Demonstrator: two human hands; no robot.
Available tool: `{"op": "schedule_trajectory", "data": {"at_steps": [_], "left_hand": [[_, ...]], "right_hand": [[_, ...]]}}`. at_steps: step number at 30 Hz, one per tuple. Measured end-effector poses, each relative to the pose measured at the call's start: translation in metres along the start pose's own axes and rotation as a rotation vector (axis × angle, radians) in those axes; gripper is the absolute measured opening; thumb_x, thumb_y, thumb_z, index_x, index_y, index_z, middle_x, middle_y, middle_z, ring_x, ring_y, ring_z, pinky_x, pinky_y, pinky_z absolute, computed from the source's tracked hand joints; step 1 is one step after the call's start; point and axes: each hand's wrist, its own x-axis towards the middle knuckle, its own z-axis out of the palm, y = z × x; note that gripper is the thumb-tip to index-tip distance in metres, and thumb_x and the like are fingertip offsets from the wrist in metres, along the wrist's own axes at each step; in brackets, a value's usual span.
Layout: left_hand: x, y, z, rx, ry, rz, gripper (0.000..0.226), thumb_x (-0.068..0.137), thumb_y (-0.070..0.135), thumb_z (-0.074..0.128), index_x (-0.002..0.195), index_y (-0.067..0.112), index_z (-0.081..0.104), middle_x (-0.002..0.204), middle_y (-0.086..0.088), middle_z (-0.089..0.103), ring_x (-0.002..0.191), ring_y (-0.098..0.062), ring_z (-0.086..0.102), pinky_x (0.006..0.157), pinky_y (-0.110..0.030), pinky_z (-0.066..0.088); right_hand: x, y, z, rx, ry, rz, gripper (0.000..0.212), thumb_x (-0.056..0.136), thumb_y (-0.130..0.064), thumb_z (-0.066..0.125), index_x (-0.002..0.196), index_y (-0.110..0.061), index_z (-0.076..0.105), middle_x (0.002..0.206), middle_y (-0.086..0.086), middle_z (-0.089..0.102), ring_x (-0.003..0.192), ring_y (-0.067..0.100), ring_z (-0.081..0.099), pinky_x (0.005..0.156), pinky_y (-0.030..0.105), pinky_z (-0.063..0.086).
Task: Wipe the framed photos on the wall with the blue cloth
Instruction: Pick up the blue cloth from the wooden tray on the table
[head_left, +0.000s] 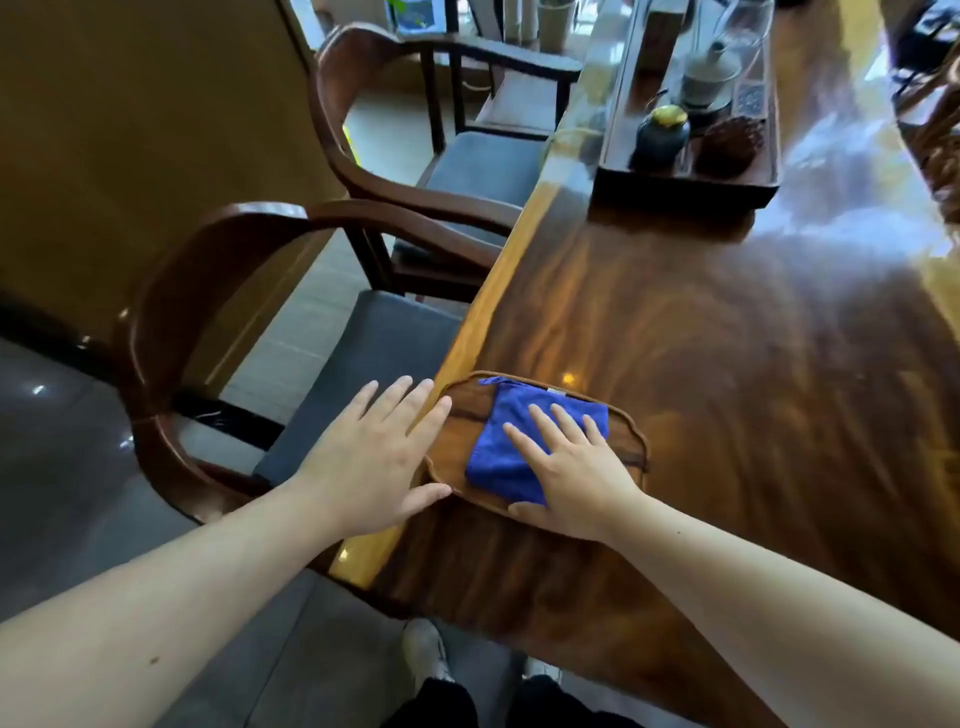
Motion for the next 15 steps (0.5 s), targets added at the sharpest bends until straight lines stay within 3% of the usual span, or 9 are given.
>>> {"op": "schedule_trajectory", "data": {"at_steps": [4, 8, 15], "left_hand": [[0.002, -0.010, 0.017, 0.018, -0.018, 0.011, 0.085, 0.083, 0.069, 0.032, 0.144, 0.010, 0.039, 0.146, -0.019, 0.047, 0.135, -0.036, 0.043, 0.106, -0.054, 0.041], [0.004, -0.015, 0.026, -0.016, -0.023, 0.025, 0.084, 0.084, 0.068, 0.032, 0.143, 0.009, 0.040, 0.146, -0.020, 0.047, 0.135, -0.037, 0.043, 0.105, -0.054, 0.042], [0.006, -0.018, 0.032, -0.046, -0.039, 0.020, 0.081, 0.085, 0.066, 0.031, 0.142, 0.010, 0.041, 0.145, -0.020, 0.047, 0.134, -0.036, 0.045, 0.105, -0.052, 0.043]], "right_hand": [[0.016, 0.001, 0.018, -0.008, -0.031, 0.080, 0.099, 0.080, -0.077, 0.043, 0.151, -0.034, -0.010, 0.161, 0.013, -0.011, 0.145, 0.040, -0.012, 0.115, 0.061, 0.002], [0.023, 0.003, 0.025, -0.047, -0.030, 0.081, 0.090, 0.084, -0.075, 0.038, 0.150, -0.036, -0.008, 0.160, 0.014, -0.014, 0.144, 0.042, -0.015, 0.114, 0.063, 0.000], [0.024, 0.003, 0.020, -0.101, 0.039, 0.026, 0.055, 0.101, -0.039, 0.035, 0.152, -0.028, 0.016, 0.158, 0.023, 0.013, 0.141, 0.049, 0.014, 0.110, 0.060, 0.022]]}}
